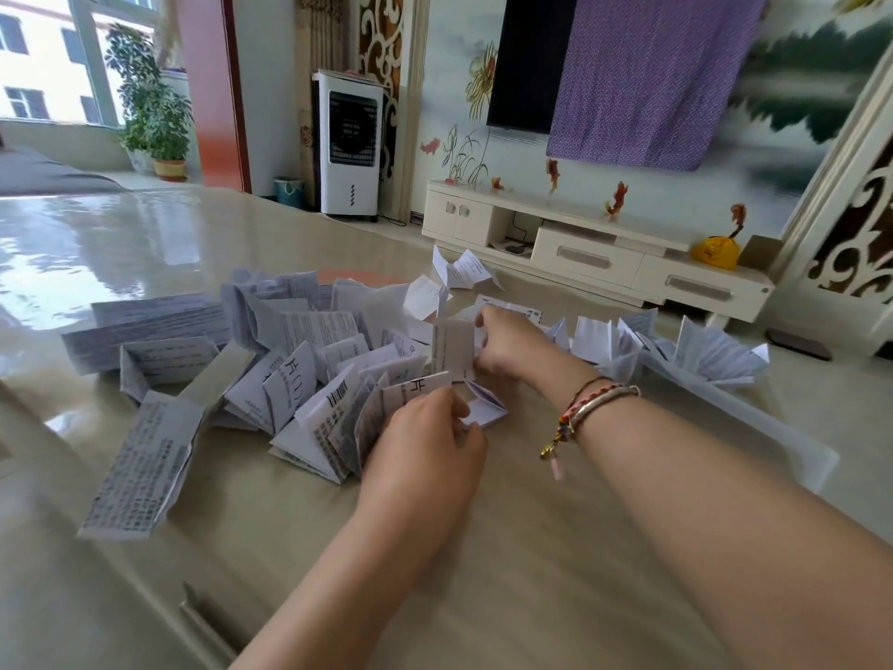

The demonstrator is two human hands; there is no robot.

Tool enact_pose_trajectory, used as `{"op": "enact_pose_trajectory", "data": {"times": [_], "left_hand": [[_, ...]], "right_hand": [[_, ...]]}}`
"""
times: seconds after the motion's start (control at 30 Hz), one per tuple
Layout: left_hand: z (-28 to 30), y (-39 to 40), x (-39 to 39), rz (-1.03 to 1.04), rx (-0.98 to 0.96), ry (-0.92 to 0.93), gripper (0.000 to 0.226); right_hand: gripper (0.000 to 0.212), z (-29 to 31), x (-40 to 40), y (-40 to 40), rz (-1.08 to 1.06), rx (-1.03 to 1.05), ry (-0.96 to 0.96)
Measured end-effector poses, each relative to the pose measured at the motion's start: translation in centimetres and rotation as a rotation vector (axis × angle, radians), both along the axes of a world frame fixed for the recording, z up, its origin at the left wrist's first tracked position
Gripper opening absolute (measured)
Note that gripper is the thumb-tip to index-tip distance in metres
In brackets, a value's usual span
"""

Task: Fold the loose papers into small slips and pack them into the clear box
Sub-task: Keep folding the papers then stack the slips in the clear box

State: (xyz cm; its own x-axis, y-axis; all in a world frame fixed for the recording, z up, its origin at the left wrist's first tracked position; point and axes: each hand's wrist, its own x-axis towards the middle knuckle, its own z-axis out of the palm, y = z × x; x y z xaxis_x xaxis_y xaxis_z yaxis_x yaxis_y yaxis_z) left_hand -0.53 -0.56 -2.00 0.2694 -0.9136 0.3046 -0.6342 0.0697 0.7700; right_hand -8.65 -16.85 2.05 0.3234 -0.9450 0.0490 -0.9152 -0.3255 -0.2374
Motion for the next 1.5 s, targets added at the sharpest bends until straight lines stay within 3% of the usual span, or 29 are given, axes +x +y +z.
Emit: {"op": "enact_pose_trajectory", "data": {"times": [0.17, 0.27, 0.4, 0.53, 0.63, 0.7, 0.8, 0.87, 1.03, 1.17, 1.33, 1.4, 1.47, 1.5], "left_hand": [[-0.2, 0.4, 0.0, -0.011, -0.020, 0.020, 0.019], [-0.2, 0.5, 0.2, -0.019, -0.020, 0.033, 0.021], [0.1, 0.5, 0.4, -0.020, -0.011, 0.033, 0.022], [0.5, 0.5, 0.3, -0.029, 0.024, 0.017, 0.020], [0.8, 1.0, 0.1, -0.058, 0.030, 0.027, 0.031], [1.1, 1.5, -0.2, -0.078, 0.013, 0.039, 0.054], [1.4, 2.6, -0.9, -0.155, -0.060, 0.041, 0.082], [1.4, 2.9, -1.0, -0.229, -0.104, -0.022, 0.082], [0.8, 3.4, -1.3, -0.272, -0.155, -0.183, 0.020], [0.6, 4.4, -1.7, -0.296, -0.075, -0.128, 0.009], [0.8, 5.1, -1.8, -0.279, -0.025, -0.069, 0.023], [0.7, 5.2, -2.1, -0.262, -0.032, -0.038, 0.023], [0.5, 5.4, -2.3, -0.219, -0.011, -0.051, 0.010], [0.4, 5.5, -2.3, -0.177, 0.022, -0.073, 0.016]], "right_hand": [[0.017, -0.9, -0.3, 1.2, -0.013, -0.255, 0.006], [0.005, -0.8, -1.0, 1.7, -0.011, -0.298, 0.012], [0.011, 0.7, -1.9, 2.2, -0.055, -0.419, -0.200], [0.004, 4.0, -3.7, 4.8, 0.069, -0.591, -0.343], [0.004, 4.6, -6.0, 8.3, 0.249, -0.725, -0.271], [0.005, 3.9, -7.7, 10.8, 0.338, -0.739, -0.178], [0.003, 2.3, -10.0, 14.3, 0.422, -0.736, -0.068], [0.003, 1.4, -11.1, 15.9, 0.455, -0.690, -0.084], [0.008, -0.4, -12.8, 18.7, 0.539, -0.487, -0.217], [0.020, -1.3, -14.1, 19.2, 0.390, -0.268, -0.417], [0.014, -1.9, -15.0, 18.3, 0.171, 0.009, -0.737], [0.020, -2.5, -14.6, 17.5, 0.096, -0.010, -0.736], [0.024, -3.0, -14.1, 16.9, 0.020, -0.022, -0.664], [0.026, -3.2, -13.7, 16.7, -0.009, -0.021, -0.623]]}}
